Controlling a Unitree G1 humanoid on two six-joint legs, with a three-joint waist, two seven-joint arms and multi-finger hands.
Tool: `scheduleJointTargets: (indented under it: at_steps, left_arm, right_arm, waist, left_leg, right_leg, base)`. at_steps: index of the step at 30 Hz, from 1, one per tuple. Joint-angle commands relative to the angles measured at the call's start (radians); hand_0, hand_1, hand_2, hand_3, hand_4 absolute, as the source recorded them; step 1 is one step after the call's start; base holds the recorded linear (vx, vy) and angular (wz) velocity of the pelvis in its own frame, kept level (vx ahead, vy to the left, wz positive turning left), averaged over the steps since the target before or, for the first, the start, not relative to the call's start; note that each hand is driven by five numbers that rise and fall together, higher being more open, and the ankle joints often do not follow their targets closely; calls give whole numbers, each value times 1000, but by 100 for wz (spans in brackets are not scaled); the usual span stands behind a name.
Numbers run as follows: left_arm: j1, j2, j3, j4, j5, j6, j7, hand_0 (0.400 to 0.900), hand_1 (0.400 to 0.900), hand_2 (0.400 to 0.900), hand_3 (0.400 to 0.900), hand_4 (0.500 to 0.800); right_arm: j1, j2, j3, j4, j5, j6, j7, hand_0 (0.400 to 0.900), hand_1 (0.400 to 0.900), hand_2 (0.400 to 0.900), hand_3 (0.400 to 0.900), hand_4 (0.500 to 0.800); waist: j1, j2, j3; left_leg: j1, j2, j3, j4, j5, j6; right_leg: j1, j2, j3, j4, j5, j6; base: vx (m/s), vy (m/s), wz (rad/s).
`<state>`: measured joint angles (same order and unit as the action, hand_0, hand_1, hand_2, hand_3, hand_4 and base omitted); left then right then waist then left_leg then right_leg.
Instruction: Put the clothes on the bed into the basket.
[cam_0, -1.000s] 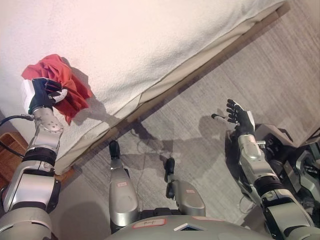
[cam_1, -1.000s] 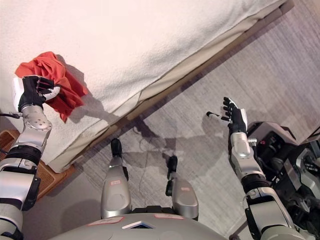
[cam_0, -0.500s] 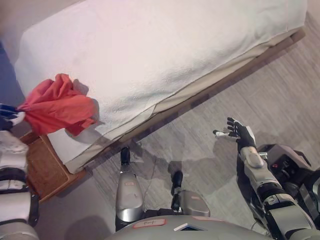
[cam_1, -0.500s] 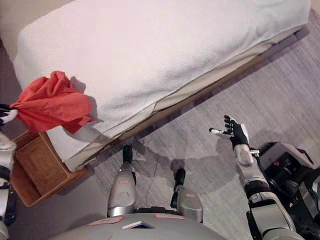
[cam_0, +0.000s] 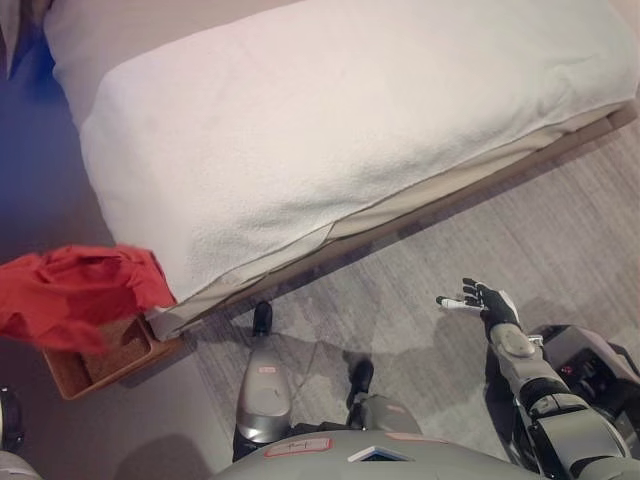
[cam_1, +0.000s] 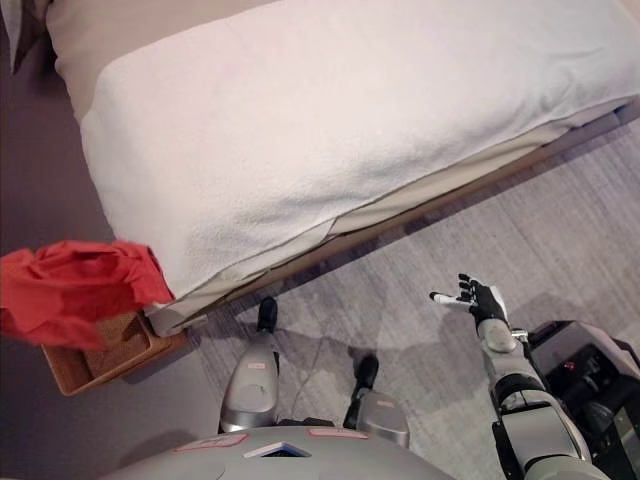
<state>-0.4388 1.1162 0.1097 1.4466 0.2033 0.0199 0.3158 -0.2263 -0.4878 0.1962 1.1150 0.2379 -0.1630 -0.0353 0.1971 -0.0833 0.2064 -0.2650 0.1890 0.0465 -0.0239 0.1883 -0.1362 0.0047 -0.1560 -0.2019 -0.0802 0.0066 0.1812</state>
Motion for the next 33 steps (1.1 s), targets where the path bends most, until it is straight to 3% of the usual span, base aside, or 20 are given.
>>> scheduleJointTargets:
  at_steps: [1,4,5,12,18,19,20,23,25,27,29,33]
  left_arm:
    - [-39,145,-78,19,43,-20,30,400,400,400,400,500]
    - [-82,125,-105,10,19,-25,22,400,400,400,400,500]
    - [-93,126,-113,11,15,-26,20,900,900,900,900,800]
    - [-135,99,-151,-29,-9,-34,23,900,900,900,900,800]
    - [-122,75,-118,-73,-76,-55,40,900,900,900,900,800]
    - [-122,64,-96,-105,-127,-70,49,900,900,900,900,800]
    - [-109,36,-58,-193,-241,-107,48,900,900,900,900,800]
    - [-29,-34,23,-431,-376,-162,69,900,900,900,900,800]
    - [40,-139,71,-648,-532,-230,56,900,900,900,900,800]
    - [95,-221,86,-776,-616,-269,42,900,900,900,900,800]
    - [112,-319,71,-846,-695,-296,27,900,900,900,900,800]
    - [101,-414,6,-887,-688,-297,12,900,900,900,900,800]
  right_arm:
    - [-25,-48,-22,-25,30,-47,-17,900,900,900,900,800]
    - [-33,-52,-20,-33,29,-43,-21,900,900,900,900,800]
    - [-33,-53,-23,-34,29,-42,-20,900,900,900,900,800]
    - [-34,-42,-30,-25,36,-41,-30,900,900,900,900,800]
    - [-28,-39,-40,-34,36,-42,-34,900,900,900,900,800]
    - [-25,-36,-44,-28,36,-44,-37,900,900,900,900,800]
    - [-22,-32,-58,-22,38,-42,-41,900,900,900,900,800]
    - [-4,-28,-80,-47,35,-40,-47,900,900,900,900,800]
    - [10,-25,-104,-65,35,-38,-53,900,900,900,900,800]
    - [20,-27,-121,-70,34,-35,-57,900,900,900,900,800]
    - [29,-23,-127,-79,28,-34,-62,900,900,900,900,800]
    - [34,-23,-133,-75,14,-34,-69,900,900,900,900,800]
  waist:
    - [-1,-5,-51]
    - [-2,-9,-46]
    - [-1,-10,-44]
    - [4,-27,-31]
    - [5,-29,-26]
    - [7,-30,-24]
    - [14,-29,-23]
    - [14,-26,-22]
    - [11,-26,-22]
    - [4,-23,-23]
    - [-6,-24,-27]
    - [-21,-28,-33]
  left_leg:
    - [-54,63,-64,7,50,-56]
    - [-59,61,-68,7,50,-55]
    - [-61,61,-70,9,50,-55]
    - [-82,57,-74,19,45,-52]
    - [-76,56,-70,14,43,-49]
    - [-75,55,-70,13,42,-49]
    - [-75,54,-72,11,43,-48]
    - [-72,52,-75,13,41,-48]
    - [-71,52,-78,17,38,-47]
    - [-70,52,-80,21,35,-48]
    - [-67,53,-80,22,32,-49]
    - [-67,56,-83,32,26,-51]
  right_leg:
    - [25,-85,22,94,4,64]
    - [26,-86,19,92,7,64]
    - [26,-86,18,91,8,64]
    - [24,-89,9,85,20,70]
    - [20,-91,16,85,23,69]
    - [20,-91,18,84,21,68]
    - [22,-91,18,82,19,67]
    - [25,-90,18,82,12,63]
    - [27,-87,19,83,5,59]
    - [30,-86,20,83,0,57]
    - [34,-84,23,82,-4,55]
    - [38,-79,26,81,-9,51]
  base:
    - [13,-3,7]
    - [-4,5,5]
    - [0,0,0]
    - [-1,-1,2]
    - [9,13,-6]
    - [0,0,0]
    - [0,0,0]
    - [0,0,0]
    - [0,0,0]
    - [0,0,0]
    - [0,0,0]
    - [0,0,0]
